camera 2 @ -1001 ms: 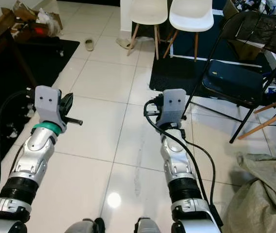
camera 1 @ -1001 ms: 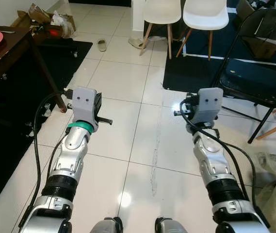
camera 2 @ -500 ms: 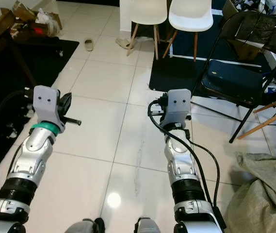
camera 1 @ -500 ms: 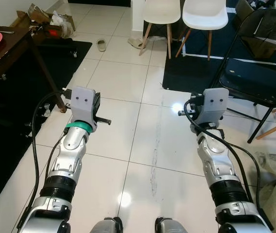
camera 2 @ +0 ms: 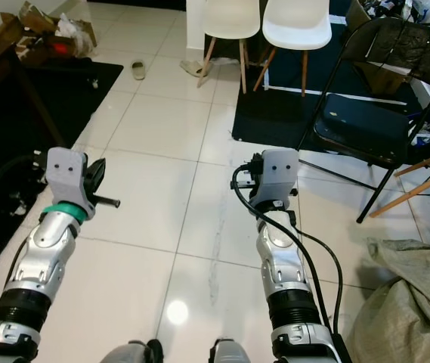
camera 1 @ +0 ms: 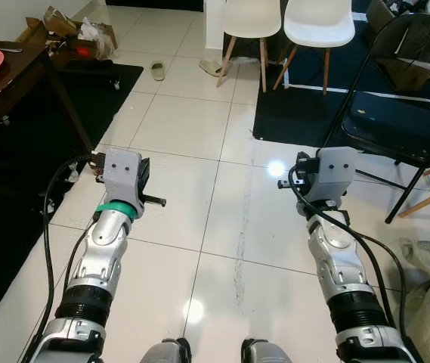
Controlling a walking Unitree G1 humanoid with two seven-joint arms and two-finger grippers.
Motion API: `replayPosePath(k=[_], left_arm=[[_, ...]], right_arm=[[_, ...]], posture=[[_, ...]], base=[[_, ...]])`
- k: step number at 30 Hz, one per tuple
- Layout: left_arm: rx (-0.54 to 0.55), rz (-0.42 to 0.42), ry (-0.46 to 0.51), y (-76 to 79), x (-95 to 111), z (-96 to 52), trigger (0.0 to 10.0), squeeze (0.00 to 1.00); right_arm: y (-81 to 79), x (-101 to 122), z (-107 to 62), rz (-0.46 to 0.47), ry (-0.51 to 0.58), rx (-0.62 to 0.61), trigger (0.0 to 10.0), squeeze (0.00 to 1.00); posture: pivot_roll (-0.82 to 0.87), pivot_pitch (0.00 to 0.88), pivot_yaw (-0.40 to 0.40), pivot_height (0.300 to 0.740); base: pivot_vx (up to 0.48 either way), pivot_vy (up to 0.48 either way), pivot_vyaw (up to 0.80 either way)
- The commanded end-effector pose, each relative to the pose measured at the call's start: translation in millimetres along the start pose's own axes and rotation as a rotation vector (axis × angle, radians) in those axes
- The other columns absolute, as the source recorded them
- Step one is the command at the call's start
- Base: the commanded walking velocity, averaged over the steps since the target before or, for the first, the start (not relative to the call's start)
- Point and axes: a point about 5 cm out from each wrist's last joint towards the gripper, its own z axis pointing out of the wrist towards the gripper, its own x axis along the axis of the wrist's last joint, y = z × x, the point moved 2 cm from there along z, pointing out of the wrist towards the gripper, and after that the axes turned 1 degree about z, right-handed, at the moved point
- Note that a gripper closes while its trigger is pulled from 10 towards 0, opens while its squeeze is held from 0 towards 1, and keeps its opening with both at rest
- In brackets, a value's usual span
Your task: Setting the table
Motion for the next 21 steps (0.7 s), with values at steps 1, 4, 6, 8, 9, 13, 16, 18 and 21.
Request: replayPosePath(k=[1, 4, 6, 8, 9, 13, 16, 18, 21], left_arm=[[-0.033, 0.021, -0.01, 6.4, -4.7, -1.8, 10.0, 0.0], [-0.051, 0.015, -0.009, 10.7, -4.5, -1.8, 10.0, 0.0], [-0.058, 0.011, -0.009, 12.4, -4.6, -2.2, 10.0, 0.0], [-0.06, 0.01, -0.01, 12.6, -4.8, -2.5, 10.0, 0.0], [-0.061, 0.013, -0.013, 12.5, -5.3, -2.6, 10.0, 0.0], [-0.063, 0.015, -0.014, 12.3, -5.6, -3.1, 10.0, 0.0], [-0.063, 0.013, -0.014, 12.4, -5.7, -3.5, 10.0, 0.0], [-0.062, 0.013, -0.013, 12.2, -6.2, -4.3, 10.0, 0.0], [-0.058, 0.012, -0.014, 11.8, -6.7, -5.3, 10.0, 0.0]], right_arm=[[-4.3, -2.1, -1.2, 0.002, -0.001, 0.012, 10.0, 0.0], [-1.8, -3.3, -3.3, 0.004, -0.003, 0.004, 10.0, 0.0], [-0.3, -4.5, -5.3, 0.012, -0.005, -0.004, 10.0, 0.0], [-0.4, -4.8, -6.0, 0.014, -0.005, -0.004, 10.0, 0.0], [-0.8, -5.5, -6.7, 0.015, -0.007, -0.004, 10.0, 0.0], [-2.0, -6.6, -7.8, 0.018, -0.01, -0.003, 10.0, 0.0], [-2.6, -7.6, -7.9, 0.015, -0.015, -0.001, 10.0, 0.0], [-2.7, -7.7, -8.3, 0.013, -0.017, 0.004, 10.0, 0.0], [-2.5, -8.1, -8.4, 0.013, -0.02, 0.007, 10.0, 0.0]], posture=[[-0.11, 0.011, 0.059, 0.74], [-0.11, 0.012, 0.064, 0.74], [-0.11, 0.012, 0.071, 0.74], [-0.11, 0.01, 0.074, 0.74], [-0.11, 0.013, 0.075, 0.74], [-0.11, 0.016, 0.074, 0.74], [-0.11, 0.017, 0.073, 0.74], [-0.1, 0.025, 0.066, 0.74], [-0.1, 0.028, 0.064, 0.74]], base=[[0.0, 0.0, 0.0], [0.0, 0.0, 0.0], [0.0, 0.0, 0.0], [0.0, 0.0, 0.0], [0.0, 0.0, 0.0], [0.0, 0.0, 0.0], [0.0, 0.0, 0.0], [0.0, 0.0, 0.0], [0.0, 0.0, 0.0]])
